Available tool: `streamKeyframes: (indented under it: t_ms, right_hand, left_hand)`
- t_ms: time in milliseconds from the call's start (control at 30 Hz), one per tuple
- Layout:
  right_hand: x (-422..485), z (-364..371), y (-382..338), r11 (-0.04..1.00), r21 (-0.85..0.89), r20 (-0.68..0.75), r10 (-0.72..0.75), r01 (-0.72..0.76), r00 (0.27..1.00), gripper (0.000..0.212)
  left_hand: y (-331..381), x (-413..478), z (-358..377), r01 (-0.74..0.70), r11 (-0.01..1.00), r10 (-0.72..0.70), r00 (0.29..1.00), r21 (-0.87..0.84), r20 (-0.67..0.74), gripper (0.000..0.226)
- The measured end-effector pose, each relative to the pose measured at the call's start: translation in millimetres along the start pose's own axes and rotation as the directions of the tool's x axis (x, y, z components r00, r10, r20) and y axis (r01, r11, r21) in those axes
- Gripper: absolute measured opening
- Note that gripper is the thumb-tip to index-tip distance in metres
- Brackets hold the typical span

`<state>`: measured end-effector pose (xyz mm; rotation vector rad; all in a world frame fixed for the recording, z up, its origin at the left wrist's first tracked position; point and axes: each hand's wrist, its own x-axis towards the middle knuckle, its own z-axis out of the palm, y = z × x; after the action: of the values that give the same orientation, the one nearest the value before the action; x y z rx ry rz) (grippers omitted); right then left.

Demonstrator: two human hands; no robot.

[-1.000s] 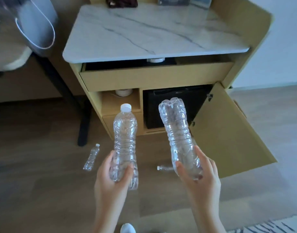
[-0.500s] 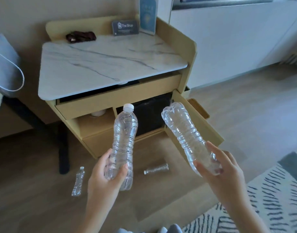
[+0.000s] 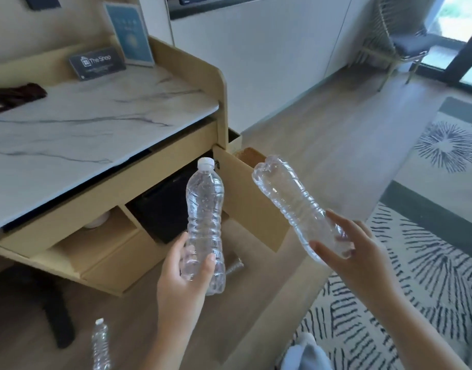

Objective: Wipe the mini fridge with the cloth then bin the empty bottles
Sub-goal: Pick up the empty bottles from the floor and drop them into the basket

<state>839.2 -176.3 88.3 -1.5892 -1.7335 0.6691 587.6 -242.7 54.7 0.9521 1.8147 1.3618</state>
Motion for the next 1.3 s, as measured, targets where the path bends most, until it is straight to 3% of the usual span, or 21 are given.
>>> streamKeyframes:
  t_ms: [233,467,600,733,933,1067,1300]
  right_hand:
    - [65,-63,79,0.998,-0.004,-0.038,0.063,-0.064,0.997,0.057]
    - [159,-160,162,0.994,0.008,-0.091,0.106,-0.106,0.99,0.059]
    - [203,-191,196,0.989,0.013,-0.088,0.146,-0.145,0.985,0.061]
    - [250,-199,224,0.985,0.028,-0.061,0.174,-0.173,0.983,0.062]
    - [350,-188,252,0.967,0.099,-0.056,0.242,-0.236,0.969,0.06]
    - [425,-183,255,0.975,0.041,-0.041,0.222,-0.22,0.974,0.058]
    - [534,-166,259,0.975,0.023,0.015,0.22,-0.22,0.975,0.058]
  left_hand:
    - [27,31,120,0.011,0.998,-0.006,0.998,-0.064,0.068,0.055]
    - [61,59,268,0.022,0.992,-0.006,0.992,-0.125,0.123,0.072]
    - [77,77,326,0.027,0.995,-0.011,0.987,-0.101,0.157,0.065]
    - [87,113,365,0.045,0.996,-0.033,0.986,-0.071,0.166,0.057]
    - [87,203,423,0.067,0.996,-0.056,0.987,-0.067,0.15,0.065]
    - [97,272,466,0.058,0.998,-0.054,0.989,-0.024,0.141,0.071]
    - [120,362,517,0.058,0.998,-0.055,0.992,-0.023,0.114,0.048]
